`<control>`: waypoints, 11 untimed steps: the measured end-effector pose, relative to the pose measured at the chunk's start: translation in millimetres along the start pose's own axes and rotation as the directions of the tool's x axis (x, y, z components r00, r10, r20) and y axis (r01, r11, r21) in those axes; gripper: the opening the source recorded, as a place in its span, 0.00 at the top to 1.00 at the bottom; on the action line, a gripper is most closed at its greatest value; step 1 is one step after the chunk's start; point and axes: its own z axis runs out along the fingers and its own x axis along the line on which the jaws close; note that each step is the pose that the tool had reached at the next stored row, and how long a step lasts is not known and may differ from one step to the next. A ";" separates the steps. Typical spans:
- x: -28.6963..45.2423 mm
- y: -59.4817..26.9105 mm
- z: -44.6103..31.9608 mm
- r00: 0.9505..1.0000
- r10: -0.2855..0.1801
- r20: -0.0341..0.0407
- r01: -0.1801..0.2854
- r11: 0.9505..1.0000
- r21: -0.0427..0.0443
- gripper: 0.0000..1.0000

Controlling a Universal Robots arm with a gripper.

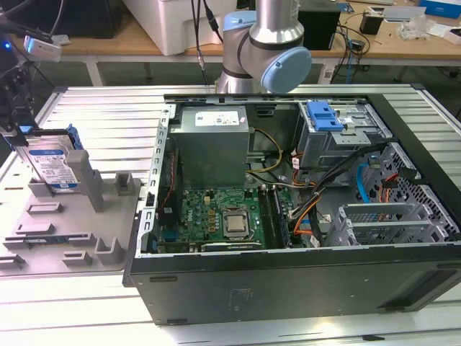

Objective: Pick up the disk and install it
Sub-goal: 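Pick up the disk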

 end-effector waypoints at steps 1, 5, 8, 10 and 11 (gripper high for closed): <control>0.0 0.0 0.5 1.000 0.000 0.000 0.000 1.000 0.000 0.51; -0.2 0.4 2.8 1.000 0.000 0.000 0.000 1.000 0.001 0.51; -0.3 1.8 4.4 1.000 0.000 0.000 0.000 1.000 0.002 0.51; -0.4 2.6 5.4 1.000 0.000 0.000 0.000 1.000 0.003 0.51; -0.3 2.7 5.7 1.000 0.000 0.000 0.000 1.000 0.004 0.51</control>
